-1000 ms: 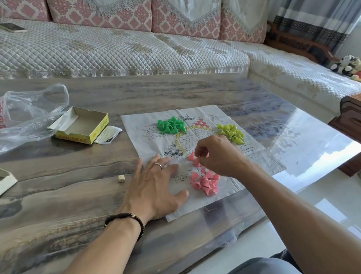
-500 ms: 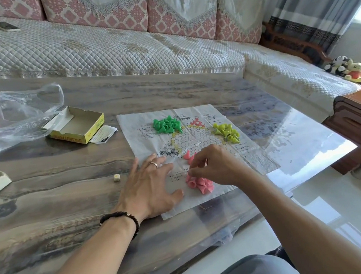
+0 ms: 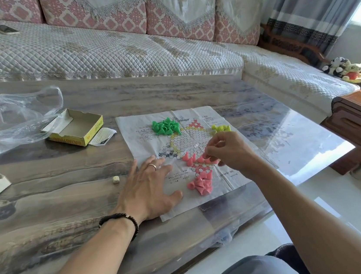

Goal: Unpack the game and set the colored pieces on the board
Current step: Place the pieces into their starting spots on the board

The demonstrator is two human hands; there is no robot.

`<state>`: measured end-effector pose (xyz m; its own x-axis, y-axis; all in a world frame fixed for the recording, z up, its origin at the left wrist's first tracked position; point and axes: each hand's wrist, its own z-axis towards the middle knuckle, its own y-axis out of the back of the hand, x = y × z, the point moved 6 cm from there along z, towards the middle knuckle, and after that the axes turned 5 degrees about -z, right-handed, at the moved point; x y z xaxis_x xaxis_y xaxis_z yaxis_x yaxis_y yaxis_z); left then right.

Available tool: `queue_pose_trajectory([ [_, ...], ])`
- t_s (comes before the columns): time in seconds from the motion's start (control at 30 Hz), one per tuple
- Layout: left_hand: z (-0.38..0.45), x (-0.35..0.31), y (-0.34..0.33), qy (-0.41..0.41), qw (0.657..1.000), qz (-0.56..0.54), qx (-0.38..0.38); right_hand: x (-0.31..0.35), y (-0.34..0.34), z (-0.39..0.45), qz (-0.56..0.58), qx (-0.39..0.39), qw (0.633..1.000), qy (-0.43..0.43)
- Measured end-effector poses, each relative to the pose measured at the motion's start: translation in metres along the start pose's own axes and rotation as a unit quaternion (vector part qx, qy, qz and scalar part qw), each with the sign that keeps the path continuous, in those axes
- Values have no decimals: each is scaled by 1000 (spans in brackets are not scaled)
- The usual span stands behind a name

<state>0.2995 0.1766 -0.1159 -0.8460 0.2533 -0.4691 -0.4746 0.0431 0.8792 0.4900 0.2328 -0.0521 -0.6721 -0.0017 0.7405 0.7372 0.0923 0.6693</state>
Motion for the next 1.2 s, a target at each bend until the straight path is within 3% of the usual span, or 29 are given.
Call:
queue_pose_trajectory([
  [0.17,-1,-1,1,1,1000,-7,4,-3,-3,6,-109,-27,993,48],
  [0.37,0,0,0,2,1000,-1,5,5,-10,5,-180,20,981,64],
  [0.6,-1,0,0,1,1000,-2,1,13,-12,10,-260,17,960,101],
  [1.2,-1,-1,2,1,1000,-1,-3,13,-29,17,-358,55,923,131],
])
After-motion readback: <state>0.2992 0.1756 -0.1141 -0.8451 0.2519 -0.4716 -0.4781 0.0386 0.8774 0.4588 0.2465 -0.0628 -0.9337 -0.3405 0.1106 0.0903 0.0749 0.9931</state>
